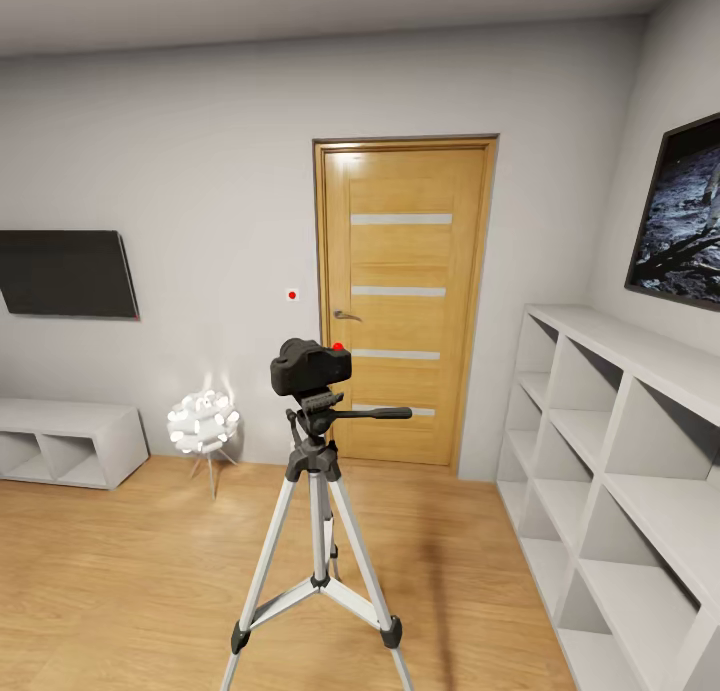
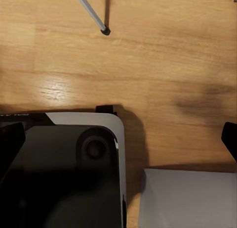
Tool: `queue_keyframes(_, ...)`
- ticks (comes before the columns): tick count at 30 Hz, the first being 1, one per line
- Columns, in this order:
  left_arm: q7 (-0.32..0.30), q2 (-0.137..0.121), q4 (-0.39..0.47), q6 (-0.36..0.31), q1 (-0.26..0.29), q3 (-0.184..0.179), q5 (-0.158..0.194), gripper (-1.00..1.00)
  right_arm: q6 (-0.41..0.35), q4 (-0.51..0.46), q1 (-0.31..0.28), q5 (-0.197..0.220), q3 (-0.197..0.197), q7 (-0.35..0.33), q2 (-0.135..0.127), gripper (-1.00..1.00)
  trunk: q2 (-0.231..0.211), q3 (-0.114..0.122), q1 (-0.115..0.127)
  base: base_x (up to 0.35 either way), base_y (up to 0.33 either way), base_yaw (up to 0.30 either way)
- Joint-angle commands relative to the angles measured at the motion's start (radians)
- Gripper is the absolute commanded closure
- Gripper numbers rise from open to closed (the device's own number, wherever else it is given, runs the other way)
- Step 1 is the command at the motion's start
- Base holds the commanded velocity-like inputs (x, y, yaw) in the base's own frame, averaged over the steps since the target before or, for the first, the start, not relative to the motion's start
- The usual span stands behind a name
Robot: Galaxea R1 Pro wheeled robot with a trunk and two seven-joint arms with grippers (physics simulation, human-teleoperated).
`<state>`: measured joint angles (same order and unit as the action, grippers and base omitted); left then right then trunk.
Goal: Attach the digital camera to the camera tripod in the bedroom.
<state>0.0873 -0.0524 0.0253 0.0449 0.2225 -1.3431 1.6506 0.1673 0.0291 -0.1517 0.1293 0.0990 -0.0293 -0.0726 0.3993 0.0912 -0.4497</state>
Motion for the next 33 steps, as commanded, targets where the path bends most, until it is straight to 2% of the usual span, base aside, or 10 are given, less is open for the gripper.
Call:
queue_keyframes(1, 0.007, -0.001, 0.003, 0.002, 0.000, -0.008, 0.007, -1.00, 0.006, 0.003, -0.001, 0.010, 0.008, -0.003, 0.000, -1.00, 0.001, 0.000, 0.000, 0.000, 0.000, 0.000)
queue_keyframes(33, 0.006, 0.000, 0.003, 0.003, 0.000, -0.009, 0.005, -1.00, 0.006, -0.005, -0.002, 0.007, 0.005, -0.003, -0.003, -1.00, 0.001, 0.007, 0.000, 0.000, 0.000, 0.000)
